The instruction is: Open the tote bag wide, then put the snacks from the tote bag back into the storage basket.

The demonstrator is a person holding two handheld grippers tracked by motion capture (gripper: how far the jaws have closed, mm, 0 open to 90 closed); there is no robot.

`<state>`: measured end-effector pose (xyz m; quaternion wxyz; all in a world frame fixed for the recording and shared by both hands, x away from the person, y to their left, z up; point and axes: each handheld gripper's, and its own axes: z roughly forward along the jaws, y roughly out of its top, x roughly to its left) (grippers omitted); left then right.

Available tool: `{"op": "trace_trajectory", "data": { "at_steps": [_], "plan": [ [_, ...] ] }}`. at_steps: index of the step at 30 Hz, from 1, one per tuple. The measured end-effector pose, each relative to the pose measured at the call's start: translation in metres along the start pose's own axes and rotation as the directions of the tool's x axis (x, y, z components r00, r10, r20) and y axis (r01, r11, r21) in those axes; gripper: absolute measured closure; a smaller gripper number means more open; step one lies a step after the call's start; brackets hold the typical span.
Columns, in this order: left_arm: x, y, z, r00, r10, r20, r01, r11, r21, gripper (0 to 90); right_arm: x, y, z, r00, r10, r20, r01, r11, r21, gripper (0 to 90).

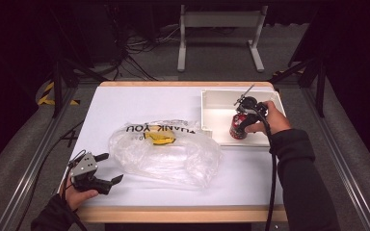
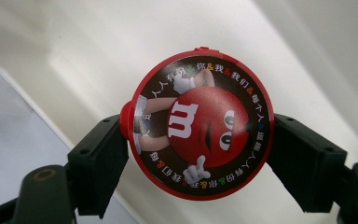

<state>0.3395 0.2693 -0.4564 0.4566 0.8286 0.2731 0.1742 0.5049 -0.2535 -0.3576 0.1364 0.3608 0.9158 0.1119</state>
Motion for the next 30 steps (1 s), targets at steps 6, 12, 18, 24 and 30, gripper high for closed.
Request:
{"op": "trace_trajectory", "data": {
  "at_steps": [6, 12, 18, 24, 30],
  "plan": [
    [0.0013, -0.0001, -0.0006, 1.0000, -0.001, 0.007, 0.001, 1.0000, -0.003, 5.6, 0.0017, 0.0019, 0.0013, 0.9998, -0.004, 0.017, 0.004, 1.000, 0.006, 22.4],
    [0.0015, -0.0001, -0.0005, 0.9999, -0.001, 0.012, 0.001, 1.0000, -0.003, 5.6, 0.0050, 0.0051, 0.0028, 0.9991, -0.012, 0.040, 0.012, 1.000, 0.020, 22.3],
    [0.0012, -0.0003, -0.0008, 0.9999, 0.002, 0.010, -0.001, 1.0000, -0.008, 5.6, 0.0054, 0.0052, 0.0030, 0.9993, 0.007, 0.038, -0.008, 1.000, 0.012, 21.6],
    [0.0015, -0.0002, -0.0005, 0.9999, 0.001, 0.016, -0.001, 1.0000, -0.003, 5.6, 0.0063, 0.0048, -0.0010, 0.9991, 0.019, 0.037, -0.018, 0.999, -0.031, 20.3],
    [0.0010, -0.0005, -0.0008, 0.9999, 0.001, 0.012, -0.001, 0.9999, -0.011, 5.7, 0.0068, 0.0036, -0.0062, 0.9982, 0.028, 0.052, -0.024, 0.998, -0.065, 20.1]
  ]
}}
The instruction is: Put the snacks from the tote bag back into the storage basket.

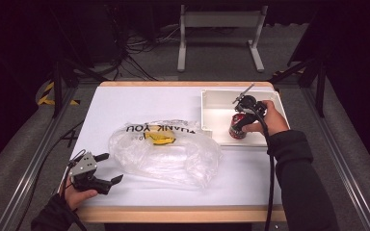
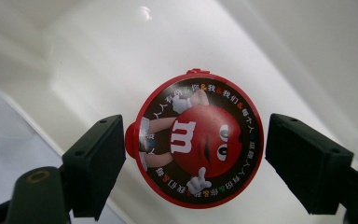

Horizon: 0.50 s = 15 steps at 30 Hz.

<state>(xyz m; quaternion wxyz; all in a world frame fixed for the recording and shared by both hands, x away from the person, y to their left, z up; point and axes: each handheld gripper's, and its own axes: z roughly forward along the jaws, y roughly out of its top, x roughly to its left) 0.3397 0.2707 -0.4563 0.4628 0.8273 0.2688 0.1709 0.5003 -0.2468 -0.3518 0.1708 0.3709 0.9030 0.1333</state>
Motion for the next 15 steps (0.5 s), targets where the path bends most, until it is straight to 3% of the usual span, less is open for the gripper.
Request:
{"op": "trace_trajectory", "data": {
  "at_steps": [15],
  "plan": [
    [-0.001, 0.000, -0.001, 0.9998, 0.003, -0.018, -0.003, 1.0000, -0.005, 5.6, 0.004, -0.004, -0.017, 0.9997, -0.007, 0.023, 0.007, 1.000, -0.020, 19.7]
  ]
}}
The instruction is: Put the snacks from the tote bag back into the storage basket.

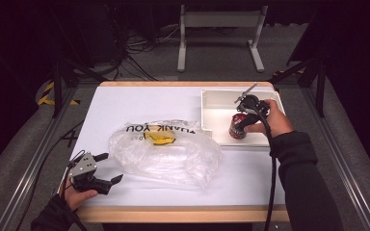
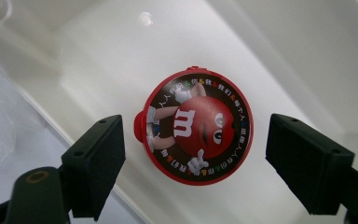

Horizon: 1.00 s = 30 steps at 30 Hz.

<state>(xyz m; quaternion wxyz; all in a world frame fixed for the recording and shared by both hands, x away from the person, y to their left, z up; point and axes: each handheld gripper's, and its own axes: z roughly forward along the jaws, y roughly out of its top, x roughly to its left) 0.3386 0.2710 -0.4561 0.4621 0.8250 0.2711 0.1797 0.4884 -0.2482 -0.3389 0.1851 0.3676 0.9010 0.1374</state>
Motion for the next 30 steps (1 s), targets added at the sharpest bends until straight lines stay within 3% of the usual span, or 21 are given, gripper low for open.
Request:
{"op": "trace_trajectory", "data": {
  "at_steps": [9, 19, 30],
  "plan": [
    [0.000, 0.000, 0.001, 1.0000, -0.003, -0.002, 0.003, 1.0000, 0.003, 5.6, 0.007, -0.005, -0.011, 0.9993, -0.037, -0.006, 0.037, 0.999, -0.016, 19.2],
    [0.000, 0.000, 0.000, 1.0000, -0.004, -0.003, 0.004, 1.0000, 0.001, 5.6, 0.014, -0.008, -0.024, 0.9969, -0.078, 0.004, 0.078, 0.997, 0.003, 18.4],
    [0.000, 0.000, 0.001, 1.0000, -0.001, -0.003, 0.001, 1.0000, 0.009, 5.9, 0.020, -0.016, -0.029, 0.9961, -0.087, 0.014, 0.087, 0.996, -0.015, 17.8]
  ]
}}
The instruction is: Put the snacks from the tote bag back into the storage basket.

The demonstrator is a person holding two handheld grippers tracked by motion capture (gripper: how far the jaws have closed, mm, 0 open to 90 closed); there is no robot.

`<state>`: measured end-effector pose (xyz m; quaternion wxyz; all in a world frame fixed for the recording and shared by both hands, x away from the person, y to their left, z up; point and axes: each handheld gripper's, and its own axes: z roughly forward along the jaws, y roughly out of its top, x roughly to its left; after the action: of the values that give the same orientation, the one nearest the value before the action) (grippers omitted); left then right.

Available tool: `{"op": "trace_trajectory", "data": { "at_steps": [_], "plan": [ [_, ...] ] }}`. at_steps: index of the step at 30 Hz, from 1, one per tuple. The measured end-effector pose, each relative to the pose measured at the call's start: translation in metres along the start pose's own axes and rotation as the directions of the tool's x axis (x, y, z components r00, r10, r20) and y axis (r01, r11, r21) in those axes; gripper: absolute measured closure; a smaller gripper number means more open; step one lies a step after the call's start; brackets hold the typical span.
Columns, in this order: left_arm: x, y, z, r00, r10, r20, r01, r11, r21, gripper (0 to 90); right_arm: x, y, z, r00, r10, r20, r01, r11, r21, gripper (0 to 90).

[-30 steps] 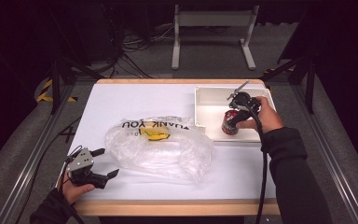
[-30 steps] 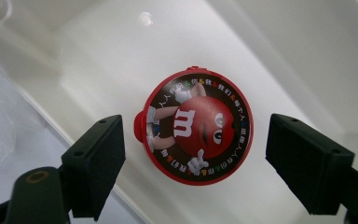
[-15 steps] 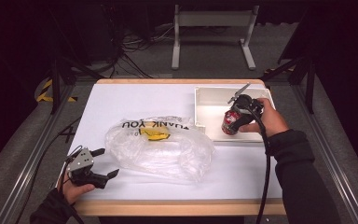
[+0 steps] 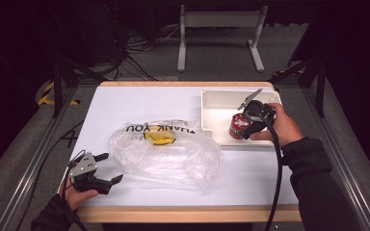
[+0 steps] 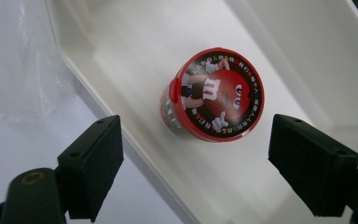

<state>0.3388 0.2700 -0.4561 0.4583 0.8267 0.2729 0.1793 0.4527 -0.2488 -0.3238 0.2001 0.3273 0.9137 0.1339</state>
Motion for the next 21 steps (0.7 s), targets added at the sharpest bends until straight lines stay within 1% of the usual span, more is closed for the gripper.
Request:
{"op": "trace_trajectory", "data": {
  "at_steps": [8, 11, 15, 21],
  "plan": [
    [0.000, 0.000, 0.000, 1.0000, -0.001, 0.000, 0.001, 1.0000, 0.000, 5.9, 0.004, -0.006, 0.000, 0.9999, -0.007, 0.010, 0.007, 1.000, 0.000, 17.4],
    [0.000, 0.000, 0.000, 1.0000, 0.000, -0.001, 0.000, 1.0000, 0.000, 5.9, 0.005, -0.008, -0.001, 0.9999, -0.005, 0.015, 0.005, 1.000, -0.003, 16.4],
    [0.000, 0.000, 0.000, 1.0000, -0.003, 0.000, 0.003, 1.0000, 0.000, 5.9, 0.006, -0.012, -0.001, 0.9999, 0.011, 0.013, -0.011, 1.000, -0.010, 15.4],
    [0.000, 0.000, 0.000, 1.0000, 0.000, 0.000, 0.000, 1.0000, 0.004, 5.9, 0.007, -0.017, -0.004, 0.9998, 0.010, 0.018, -0.010, 1.000, -0.017, 15.0]
  ]
}}
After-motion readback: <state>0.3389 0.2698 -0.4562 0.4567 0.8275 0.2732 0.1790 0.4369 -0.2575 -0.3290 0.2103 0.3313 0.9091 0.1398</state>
